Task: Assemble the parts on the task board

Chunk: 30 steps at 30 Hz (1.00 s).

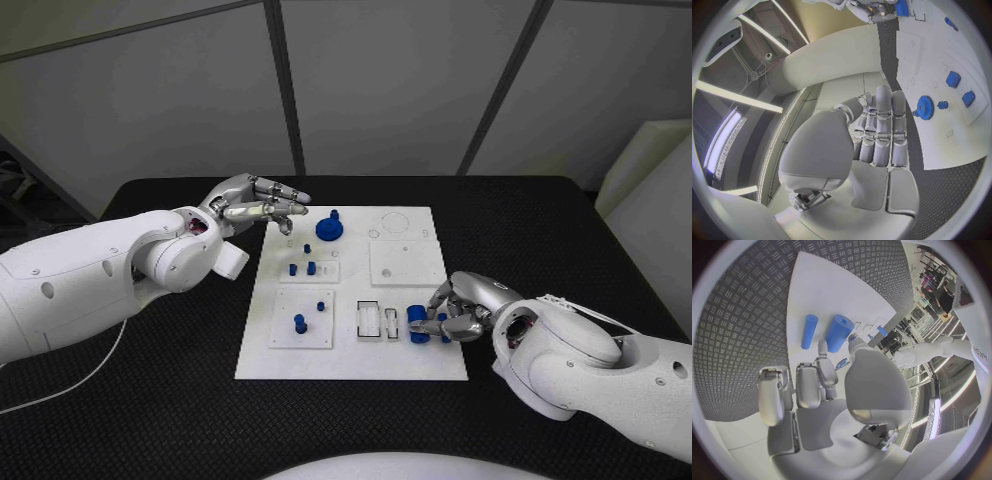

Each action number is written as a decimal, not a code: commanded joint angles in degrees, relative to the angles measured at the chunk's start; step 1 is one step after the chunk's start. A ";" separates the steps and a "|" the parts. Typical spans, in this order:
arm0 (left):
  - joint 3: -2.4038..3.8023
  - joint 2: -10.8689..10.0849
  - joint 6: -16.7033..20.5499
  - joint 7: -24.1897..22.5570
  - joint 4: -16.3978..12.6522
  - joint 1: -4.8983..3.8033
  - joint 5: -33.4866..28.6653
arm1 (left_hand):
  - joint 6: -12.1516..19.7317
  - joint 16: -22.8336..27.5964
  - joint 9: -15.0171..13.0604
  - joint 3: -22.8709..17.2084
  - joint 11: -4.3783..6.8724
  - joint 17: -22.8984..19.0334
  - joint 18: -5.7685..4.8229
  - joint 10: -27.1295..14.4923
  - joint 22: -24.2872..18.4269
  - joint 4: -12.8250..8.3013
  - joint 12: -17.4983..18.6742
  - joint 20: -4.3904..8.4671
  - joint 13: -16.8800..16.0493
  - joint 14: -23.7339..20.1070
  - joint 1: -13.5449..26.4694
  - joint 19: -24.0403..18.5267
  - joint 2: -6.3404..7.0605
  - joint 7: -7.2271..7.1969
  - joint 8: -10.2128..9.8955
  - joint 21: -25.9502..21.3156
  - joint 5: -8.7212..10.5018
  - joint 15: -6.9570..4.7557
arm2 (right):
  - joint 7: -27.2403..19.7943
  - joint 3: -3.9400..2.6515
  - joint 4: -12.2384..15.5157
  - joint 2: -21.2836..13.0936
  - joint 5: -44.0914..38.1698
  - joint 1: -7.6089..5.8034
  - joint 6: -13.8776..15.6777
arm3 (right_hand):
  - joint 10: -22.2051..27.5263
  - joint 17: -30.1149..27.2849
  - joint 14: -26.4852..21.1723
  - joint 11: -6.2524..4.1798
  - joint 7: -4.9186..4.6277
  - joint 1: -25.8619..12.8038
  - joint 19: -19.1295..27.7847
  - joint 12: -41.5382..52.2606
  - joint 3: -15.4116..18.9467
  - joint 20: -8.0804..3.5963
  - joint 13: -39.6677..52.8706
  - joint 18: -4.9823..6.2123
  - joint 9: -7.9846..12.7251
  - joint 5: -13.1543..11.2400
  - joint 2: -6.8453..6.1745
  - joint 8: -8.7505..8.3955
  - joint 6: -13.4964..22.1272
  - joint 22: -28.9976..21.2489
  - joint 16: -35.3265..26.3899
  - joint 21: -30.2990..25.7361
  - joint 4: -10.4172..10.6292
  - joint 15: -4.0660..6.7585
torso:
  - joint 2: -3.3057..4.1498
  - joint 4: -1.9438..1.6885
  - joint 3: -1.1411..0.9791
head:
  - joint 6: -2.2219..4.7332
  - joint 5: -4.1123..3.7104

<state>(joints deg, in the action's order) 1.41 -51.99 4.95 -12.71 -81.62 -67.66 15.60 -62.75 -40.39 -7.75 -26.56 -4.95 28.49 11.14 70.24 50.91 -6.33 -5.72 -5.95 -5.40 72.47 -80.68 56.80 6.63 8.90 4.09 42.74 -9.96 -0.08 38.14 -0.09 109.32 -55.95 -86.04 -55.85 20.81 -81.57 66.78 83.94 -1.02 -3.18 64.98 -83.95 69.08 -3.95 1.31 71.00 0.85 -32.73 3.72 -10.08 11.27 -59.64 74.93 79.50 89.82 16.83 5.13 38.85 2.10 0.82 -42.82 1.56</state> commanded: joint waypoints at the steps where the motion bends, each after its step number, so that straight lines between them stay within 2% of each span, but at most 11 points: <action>1: 0.03 0.03 -0.53 -0.32 -0.10 -0.04 -0.21 | 0.33 0.33 0.07 0.26 -0.09 -0.09 -0.67 -0.27 0.04 -0.20 0.12 -0.05 -0.05 0.13 0.31 -0.31 -0.16 0.23 -0.23 -0.34 0.16 0.15 | 0.88 0.03 -0.60 0.68 -1.14 0.12 -1.74 | 0.08 0.11 2.15 -0.04 -0.06 -0.56 -6.05 0.32 0.37 0.13 0.15 -0.85 -0.12 0.22 -0.03 0.08 0.49 15.07 0.26 0.18 0.02 -0.18 | 0.00 -0.04 0.02 | -0.03 0.07; 8: 0.03 0.02 -0.56 -0.27 -0.13 -0.01 -0.21 | 0.33 0.33 0.07 0.26 -0.09 -0.09 -0.67 -0.27 0.04 -0.20 0.12 -0.05 -0.05 0.13 0.31 -0.31 -0.16 0.23 -0.23 -0.34 0.16 0.15 | 1.69 0.07 -2.00 2.18 -1.18 0.82 -3.09 | -0.01 0.40 2.20 -0.08 -0.01 -0.52 -6.05 0.59 0.23 0.12 0.52 -0.85 -0.78 0.51 0.21 0.11 0.39 15.07 0.41 0.18 -0.02 -0.15 | -0.05 -0.06 0.03 | -0.15 0.28; 14: 0.03 -0.08 -0.58 -0.18 -0.18 0.00 -0.21 | 0.33 0.33 0.07 0.26 -0.09 -0.09 -0.67 -0.27 0.04 -0.20 0.12 -0.05 -0.05 0.13 0.31 -0.31 -0.16 0.23 -0.23 -0.34 0.16 0.15 | 2.26 0.09 -2.89 3.03 -1.24 1.11 -3.69 | -0.12 0.61 2.20 -0.19 0.14 0.57 -6.05 0.96 -0.40 0.07 1.17 -0.85 -2.24 0.98 0.72 0.17 0.08 15.07 0.52 0.18 -0.12 -0.08 | -0.08 -0.04 0.07 | -0.21 0.42; 15: 0.03 -0.10 -0.59 -0.18 -0.19 0.00 -0.21 | 0.33 0.33 0.07 0.26 -0.09 -0.09 -0.67 -0.27 0.04 -0.20 0.12 -0.05 -0.05 0.13 0.31 -0.31 -0.16 0.23 -0.23 -0.34 0.16 0.15 | 2.31 0.09 -2.98 3.12 -1.34 1.14 -3.54 | -0.14 0.59 2.19 -0.21 0.16 0.89 -6.05 1.00 -0.52 0.05 1.27 -0.85 -2.53 1.34 0.76 0.16 0.04 15.07 0.51 0.18 -0.14 -0.06 | -0.09 -0.02 0.07 | -0.21 0.44; 16: 0.03 -0.11 -0.59 -0.18 -0.21 0.00 -0.21 | 0.33 0.33 0.07 0.26 -0.09 -0.09 -0.67 -0.27 0.04 -0.20 0.12 -0.05 -0.05 0.13 0.31 -0.31 -0.16 0.23 -0.23 -0.34 0.16 0.15 | 2.33 0.09 -3.03 3.18 -1.40 1.16 -3.19 | -0.14 0.58 2.17 -0.24 0.19 1.39 -6.05 1.03 -0.68 0.02 1.40 -0.85 -2.98 2.72 0.75 0.13 0.00 15.07 0.50 0.18 -0.14 -0.03 | -0.10 -0.03 0.08 | -0.20 0.46; 18: 0.03 -0.15 -0.60 -0.17 -0.24 0.00 -0.21 | 0.33 0.33 0.07 0.26 -0.09 -0.09 -0.67 -0.27 0.04 -0.20 0.12 -0.05 -0.05 0.13 0.31 -0.31 -0.16 0.23 -0.23 -0.34 0.16 0.15 | 2.27 0.09 -3.03 3.21 -1.63 1.21 -2.00 | -0.27 0.61 2.16 -0.32 0.27 2.20 -6.05 1.26 -0.93 -0.03 1.77 -0.85 -3.76 4.91 0.85 0.14 -0.24 15.07 0.50 0.18 -0.19 0.03 | -0.07 -0.03 0.08 | -0.15 0.48; 22: 0.03 -0.20 -0.60 -0.18 -0.26 0.00 -0.21 | 0.33 0.33 0.07 0.26 -0.09 -0.09 -0.67 -0.27 0.04 -0.20 0.12 -0.05 -0.05 0.13 0.31 -0.31 -0.16 0.23 -0.23 -0.34 0.16 0.15 | 1.62 0.10 -2.62 2.97 -1.91 1.27 1.30 | -0.79 1.06 2.23 -0.64 0.66 4.06 -6.05 2.08 -1.82 -0.19 2.69 -0.85 -5.02 6.87 1.94 0.53 -1.49 15.07 0.70 0.18 -0.41 0.25 | -0.09 0.05 0.05 | -0.06 0.58; 25: 0.03 -0.24 -0.63 -0.21 -0.27 0.01 -0.21 | 0.33 0.33 0.07 0.26 -0.09 -0.09 -0.67 -0.27 0.04 -0.20 0.12 -0.05 -0.05 0.13 0.31 -0.31 -0.16 0.23 -0.23 -0.34 0.16 0.15 | 0.48 0.09 -1.48 2.29 -1.78 1.31 5.23 | -1.05 1.45 2.29 -0.97 1.03 4.81 -6.05 2.31 -2.17 -0.43 3.06 -0.85 -5.91 10.23 2.35 0.64 -2.34 15.07 0.88 0.18 -0.30 0.50 | -0.14 0.11 -0.01 | 0.01 0.58; 30: 0.03 -0.28 -0.65 -0.23 -0.26 0.06 -0.21 | 0.34 0.42 0.06 0.30 -0.10 -0.10 -0.67 -0.29 0.03 -0.20 0.11 -0.07 -0.08 0.15 0.41 -0.31 -0.20 0.23 -0.24 -0.39 0.16 0.16 | -1.33 0.05 1.14 0.99 -0.04 1.31 10.78 | -1.20 1.78 2.36 -1.18 1.26 5.14 -6.05 2.41 -2.39 -0.57 3.28 -0.85 -6.47 11.26 2.72 0.60 -2.79 15.07 1.03 0.18 -0.30 0.67 | -0.13 0.04 0.06 | 0.22 0.44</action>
<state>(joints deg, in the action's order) 1.40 -52.22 4.87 -12.68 -81.75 -67.57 15.60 -62.75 -40.16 -7.74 -26.47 -4.95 28.45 11.14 70.24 50.91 -6.42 -5.72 -5.95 -5.38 72.47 -80.68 56.80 6.63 8.90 4.09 42.75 -9.96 -0.08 38.60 0.03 109.67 -54.84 -87.28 -54.42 25.65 -82.61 68.48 84.03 -2.06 -2.63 69.47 -84.10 71.22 -6.07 1.18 74.20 0.86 -37.90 14.63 -7.58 11.68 -61.35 74.91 80.25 89.82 16.50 5.46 38.73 2.16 0.86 -42.68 2.15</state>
